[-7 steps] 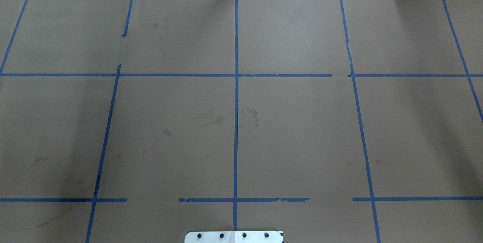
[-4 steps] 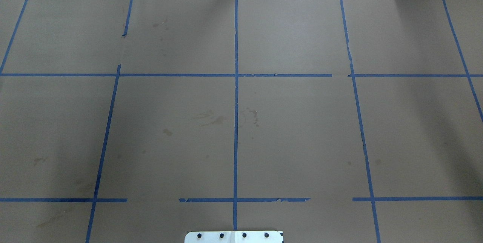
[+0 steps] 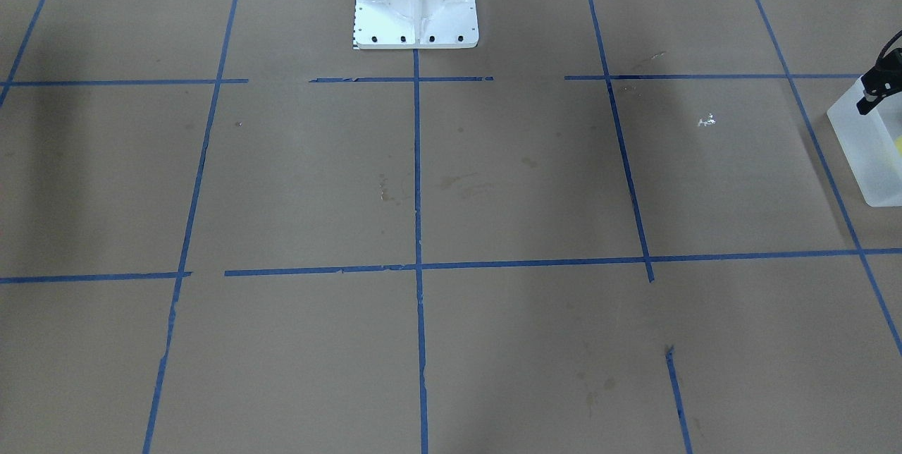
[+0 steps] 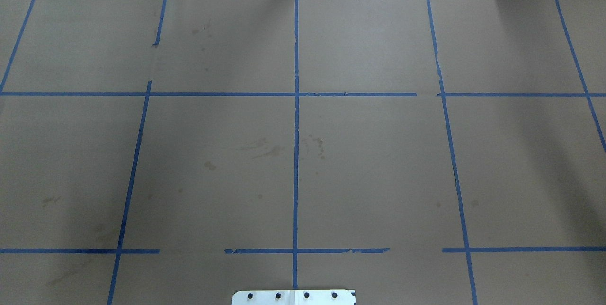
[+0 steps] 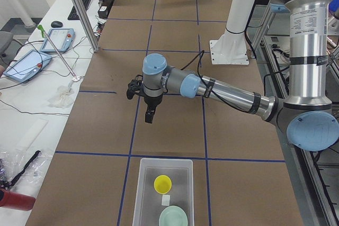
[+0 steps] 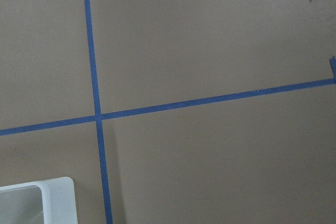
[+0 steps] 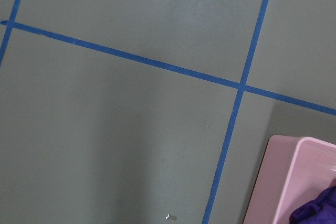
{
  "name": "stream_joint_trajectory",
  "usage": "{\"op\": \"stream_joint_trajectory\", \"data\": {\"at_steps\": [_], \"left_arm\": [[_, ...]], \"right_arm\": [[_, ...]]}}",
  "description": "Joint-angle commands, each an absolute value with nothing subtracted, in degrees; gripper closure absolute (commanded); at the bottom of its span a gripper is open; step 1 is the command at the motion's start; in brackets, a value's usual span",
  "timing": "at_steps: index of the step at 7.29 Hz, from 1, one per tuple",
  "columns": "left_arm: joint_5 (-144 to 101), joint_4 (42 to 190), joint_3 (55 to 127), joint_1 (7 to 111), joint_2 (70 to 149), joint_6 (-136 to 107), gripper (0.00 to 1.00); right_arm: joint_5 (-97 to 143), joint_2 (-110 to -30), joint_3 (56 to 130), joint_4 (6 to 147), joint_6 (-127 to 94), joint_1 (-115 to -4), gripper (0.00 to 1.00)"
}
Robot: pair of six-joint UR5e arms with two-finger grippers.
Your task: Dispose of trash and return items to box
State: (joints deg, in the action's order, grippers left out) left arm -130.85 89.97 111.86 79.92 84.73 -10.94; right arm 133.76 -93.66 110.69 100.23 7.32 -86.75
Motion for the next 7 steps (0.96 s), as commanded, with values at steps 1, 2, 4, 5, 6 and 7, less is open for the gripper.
{"op": "stream_joint_trajectory", "data": {"at_steps": [1,2,4,5,6,7], "left_arm": [[-131.4,88.3,111.0,80.5,84.2,-10.6,0.00],[-133.1,88.6,110.7,80.5,84.5,-10.7,0.00],[-133.8,88.9,111.0,80.5,84.7,-10.6,0.00],[-134.0,90.2,111.0,80.6,84.7,-10.5,0.00],[-133.9,91.3,110.6,80.6,84.3,-10.5,0.00],[-133.7,91.4,109.2,80.6,84.5,-10.5,0.00]], "right_arm": [[133.9,-93.8,109.4,99.9,6.1,-86.7,0.00],[134.0,-93.8,109.4,99.8,6.1,-86.7,0.00],[134.0,-93.8,109.4,99.8,6.1,-86.7,0.00],[134.0,-93.8,109.4,99.8,6.1,-86.7,0.00],[134.0,-93.8,109.4,99.8,6.2,-86.7,0.00],[134.0,-93.8,109.4,99.7,6.2,-86.7,0.00]]}}
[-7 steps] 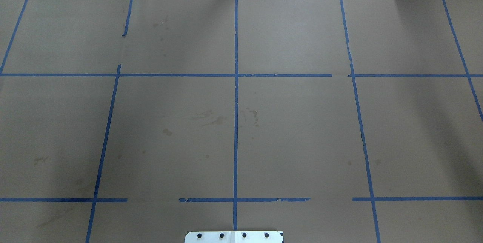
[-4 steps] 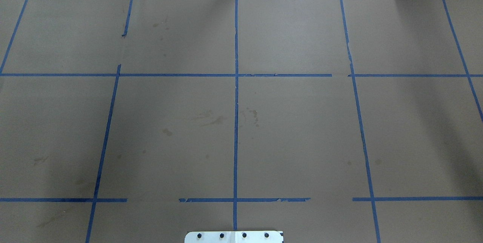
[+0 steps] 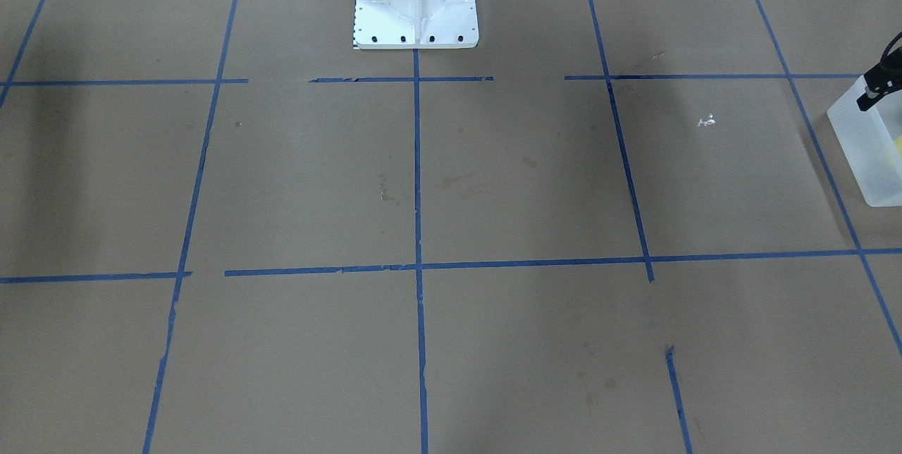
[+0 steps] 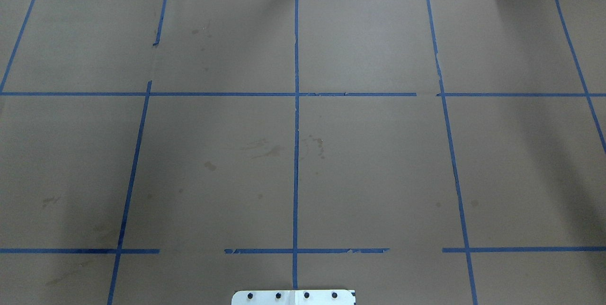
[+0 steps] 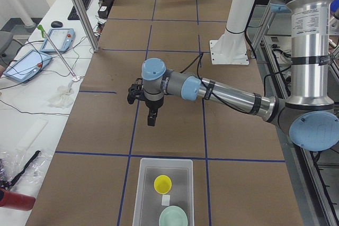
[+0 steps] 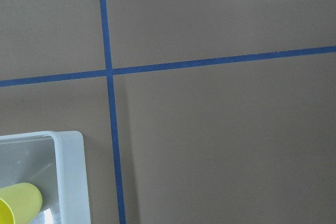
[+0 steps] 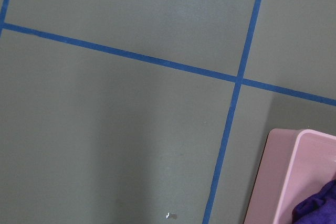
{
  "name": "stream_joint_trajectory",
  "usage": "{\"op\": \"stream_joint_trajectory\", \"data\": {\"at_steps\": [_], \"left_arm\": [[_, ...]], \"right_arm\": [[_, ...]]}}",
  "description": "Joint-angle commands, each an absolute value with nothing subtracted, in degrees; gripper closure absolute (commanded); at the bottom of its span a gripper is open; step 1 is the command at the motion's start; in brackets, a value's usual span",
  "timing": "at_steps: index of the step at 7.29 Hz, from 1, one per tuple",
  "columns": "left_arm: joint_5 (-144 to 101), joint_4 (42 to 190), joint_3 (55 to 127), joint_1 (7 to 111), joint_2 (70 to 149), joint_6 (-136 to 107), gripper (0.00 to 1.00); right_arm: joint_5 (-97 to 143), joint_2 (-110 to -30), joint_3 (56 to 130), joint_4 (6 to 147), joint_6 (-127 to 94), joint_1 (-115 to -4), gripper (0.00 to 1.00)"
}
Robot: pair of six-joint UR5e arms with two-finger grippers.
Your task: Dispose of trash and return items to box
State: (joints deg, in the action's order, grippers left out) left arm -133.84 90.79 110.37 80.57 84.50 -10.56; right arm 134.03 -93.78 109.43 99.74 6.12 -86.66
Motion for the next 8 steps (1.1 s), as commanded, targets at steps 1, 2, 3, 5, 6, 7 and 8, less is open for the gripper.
{"op": "stream_joint_trajectory", "data": {"at_steps": [1,2,3,5,6,7,8], "left_arm": [[-133.6,91.8,108.9,80.7,84.2,-10.5,0.00],[-133.4,91.8,108.8,80.8,84.3,-10.5,0.00],[-133.7,91.6,108.6,81.5,84.9,-10.6,0.00],[-133.8,91.5,107.8,83.3,85.5,-10.6,0.00],[-133.8,91.5,107.8,85.2,85.9,-10.5,0.00],[-133.4,91.4,107.8,85.4,86.0,-10.5,0.00],[-133.2,91.1,107.7,85.3,86.1,-10.7,0.00]], "right_arm": [[134.0,-93.8,109.3,99.7,6.2,-86.7,0.00],[134.0,-93.9,109.4,99.7,6.3,-86.7,0.00],[134.0,-94.0,109.3,99.7,6.3,-86.7,0.00],[134.0,-94.1,109.4,99.6,6.4,-86.7,0.00],[134.0,-94.1,109.5,99.6,6.4,-86.7,0.00],[134.0,-94.1,109.6,99.5,6.4,-86.7,0.00],[134.0,-94.1,109.6,99.6,6.4,-86.7,0.00]]}}
